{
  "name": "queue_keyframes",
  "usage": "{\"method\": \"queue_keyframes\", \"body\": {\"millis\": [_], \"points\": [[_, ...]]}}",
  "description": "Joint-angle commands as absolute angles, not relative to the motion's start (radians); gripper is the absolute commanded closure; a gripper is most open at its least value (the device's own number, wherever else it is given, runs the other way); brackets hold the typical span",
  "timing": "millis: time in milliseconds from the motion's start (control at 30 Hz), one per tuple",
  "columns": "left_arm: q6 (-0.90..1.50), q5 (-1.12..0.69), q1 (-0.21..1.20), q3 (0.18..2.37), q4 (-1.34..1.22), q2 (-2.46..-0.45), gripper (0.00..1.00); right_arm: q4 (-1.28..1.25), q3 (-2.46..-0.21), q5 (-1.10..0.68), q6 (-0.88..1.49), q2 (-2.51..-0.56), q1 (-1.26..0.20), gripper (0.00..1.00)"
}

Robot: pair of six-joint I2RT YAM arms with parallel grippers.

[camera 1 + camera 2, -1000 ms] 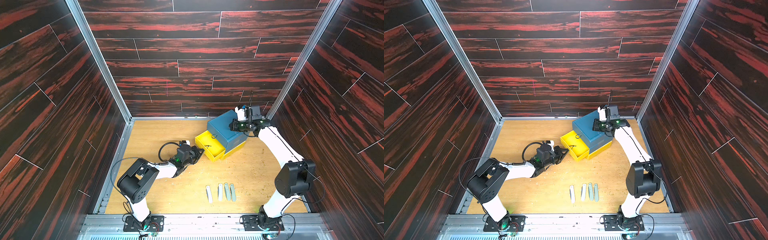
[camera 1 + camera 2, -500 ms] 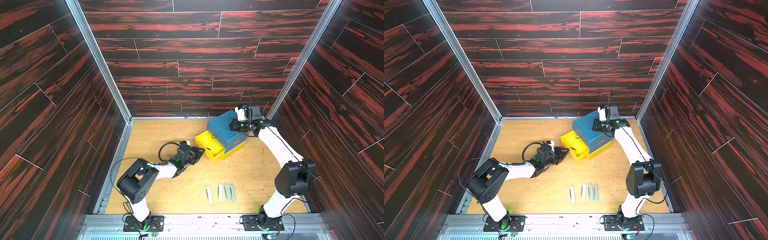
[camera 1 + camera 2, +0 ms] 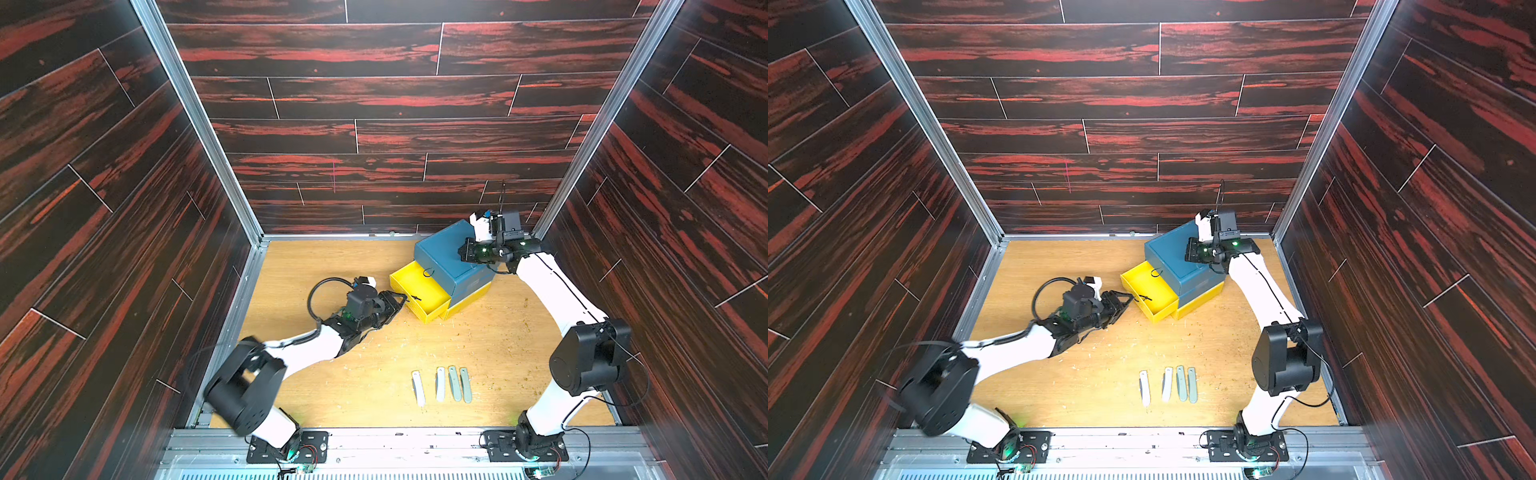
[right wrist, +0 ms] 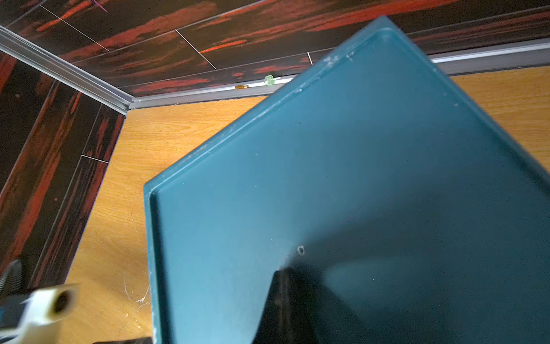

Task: Place the fruit knives into the drawer by color
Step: Open the drawer in the storage box, then pick up the fruit knife from the center of the board.

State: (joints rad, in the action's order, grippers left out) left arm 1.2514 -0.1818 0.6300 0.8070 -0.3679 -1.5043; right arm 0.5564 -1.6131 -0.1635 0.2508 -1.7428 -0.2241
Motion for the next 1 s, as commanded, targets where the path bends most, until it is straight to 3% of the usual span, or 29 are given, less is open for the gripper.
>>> {"method": "queue_keyframes", "body": {"millis": [0,100,367,967], "points": [[1.142,-0.124,0.643,0.868,-0.071,-1.402,0.41,0.77,-1.57,-0.136,0.256,-1.813,-0.228,1.0],[1.082,-0.069,0.668,0.93,0.186,-1.354,0.33,0.771,-1.582,-0.138,0.258,-1.815,-0.228,0.99],[1.037,-0.013,0.776,1.033,0.647,-1.33,0.31,0.779,-1.592,-0.133,0.262,-1.824,-0.229,0.97],[1.075,0.014,1.049,1.288,0.93,-1.603,0.32,0.764,-1.593,-0.158,0.276,-1.833,-0.23,0.97]]}}
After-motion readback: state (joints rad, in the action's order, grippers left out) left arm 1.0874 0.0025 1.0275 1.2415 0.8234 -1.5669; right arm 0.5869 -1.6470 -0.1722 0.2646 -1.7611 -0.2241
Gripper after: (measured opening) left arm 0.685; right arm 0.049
